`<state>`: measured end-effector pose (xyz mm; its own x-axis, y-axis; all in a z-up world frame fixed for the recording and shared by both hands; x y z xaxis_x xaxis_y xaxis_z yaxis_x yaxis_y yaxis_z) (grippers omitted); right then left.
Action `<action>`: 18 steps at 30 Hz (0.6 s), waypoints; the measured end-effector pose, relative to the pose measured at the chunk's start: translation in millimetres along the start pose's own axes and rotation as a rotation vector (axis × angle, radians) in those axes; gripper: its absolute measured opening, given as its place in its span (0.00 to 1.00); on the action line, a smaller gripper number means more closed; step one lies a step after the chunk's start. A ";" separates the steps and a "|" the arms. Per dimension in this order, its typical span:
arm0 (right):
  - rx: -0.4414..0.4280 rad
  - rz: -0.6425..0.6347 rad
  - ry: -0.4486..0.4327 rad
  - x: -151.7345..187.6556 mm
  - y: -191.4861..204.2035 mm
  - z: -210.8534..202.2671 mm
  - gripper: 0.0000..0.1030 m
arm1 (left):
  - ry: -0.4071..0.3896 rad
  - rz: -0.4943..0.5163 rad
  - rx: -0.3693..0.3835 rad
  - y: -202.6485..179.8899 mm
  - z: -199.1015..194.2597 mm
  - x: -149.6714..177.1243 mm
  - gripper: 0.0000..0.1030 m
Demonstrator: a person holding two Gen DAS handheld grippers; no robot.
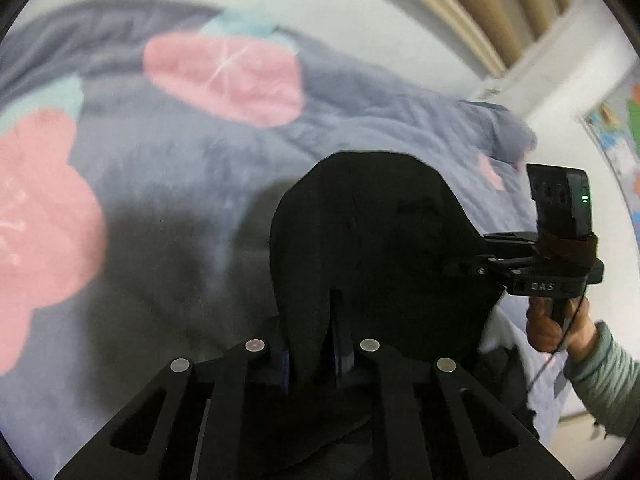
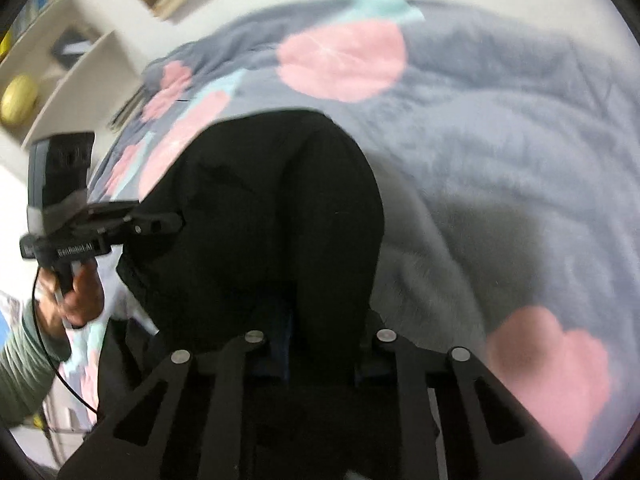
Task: Fold large clothes
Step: 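Lift the hood with both grippers and fold it down over the jacket body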
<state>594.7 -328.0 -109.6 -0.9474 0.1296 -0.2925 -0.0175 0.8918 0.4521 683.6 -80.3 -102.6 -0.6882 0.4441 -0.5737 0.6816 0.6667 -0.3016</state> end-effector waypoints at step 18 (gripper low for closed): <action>0.166 -0.289 -0.202 223.7 125.7 -175.4 0.20 | -0.092 0.241 -0.093 -176.0 -182.4 131.3 0.13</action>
<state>324.4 -263.0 29.6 -0.8288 -0.0694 -0.5552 -0.2069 0.9600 0.1887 427.9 -30.1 14.1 -0.4805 0.5436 -0.6882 0.7943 0.6024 -0.0787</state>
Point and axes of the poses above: each gripper's, at about its wrist camera, not at the fingertips, and z roughly the way its jaws point, y to its left, x to its underside, the point moved 1 cm from there along z, roughly the way its jaws point, and after that the axes turned 15 degrees about z, right-handed, at the moved point
